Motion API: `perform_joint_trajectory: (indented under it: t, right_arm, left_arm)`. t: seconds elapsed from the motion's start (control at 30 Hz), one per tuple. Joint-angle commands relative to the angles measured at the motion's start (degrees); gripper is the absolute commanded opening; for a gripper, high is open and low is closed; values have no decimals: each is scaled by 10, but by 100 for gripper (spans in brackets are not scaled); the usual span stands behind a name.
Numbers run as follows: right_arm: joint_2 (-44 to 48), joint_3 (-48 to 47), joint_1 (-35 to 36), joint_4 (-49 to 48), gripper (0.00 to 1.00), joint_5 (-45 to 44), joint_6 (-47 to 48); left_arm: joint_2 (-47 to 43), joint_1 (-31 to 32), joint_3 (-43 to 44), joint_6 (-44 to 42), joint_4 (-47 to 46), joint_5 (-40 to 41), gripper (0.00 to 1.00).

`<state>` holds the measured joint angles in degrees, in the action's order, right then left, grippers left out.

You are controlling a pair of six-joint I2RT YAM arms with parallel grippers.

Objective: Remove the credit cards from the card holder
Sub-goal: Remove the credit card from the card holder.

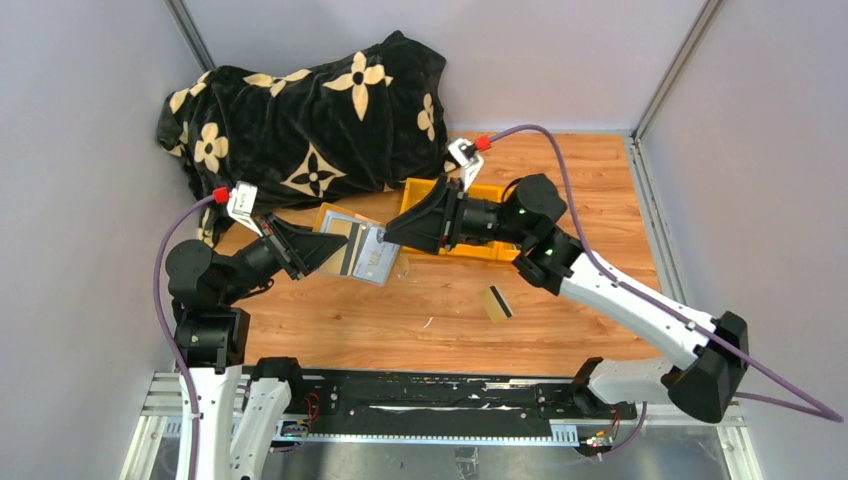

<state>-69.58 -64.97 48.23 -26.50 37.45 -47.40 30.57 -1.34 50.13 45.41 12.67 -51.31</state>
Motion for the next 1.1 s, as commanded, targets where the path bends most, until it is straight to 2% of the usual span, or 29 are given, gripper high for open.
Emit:
perform_joint_trajectory:
  t: [0.0,0.27,0.53,0.8,0.87,0.93,1.0,1.07]
  right_arm:
    - [-47,-1,40,-26,47,10,-36]
    - [-114,-9,60,-60,46,29,-65]
    - [-137,-24,64,-46,46,18,-62]
    - [-176,-58,64,-78,44,9,-85]
    - [-189,-60,62,-103,36,10,-103]
    - [-203,-57,59,-143,24,18,-133]
    - [-212,-49,56,-191,12,22,-165]
    - [-211,-36,53,-222,4,21,-183]
  left_arm:
    - [-5,1,4,-7,-13,23,0]
    - [-6,2,10,9,-25,9,0]
    - [-6,2,5,39,-52,1,0]
    - [-7,2,1,41,-58,6,0]
    - [-6,2,1,38,-56,6,0]
    - [-7,2,2,33,-50,7,0]
    - [-7,2,1,31,-47,6,3]
    - [-8,2,1,31,-47,5,8]
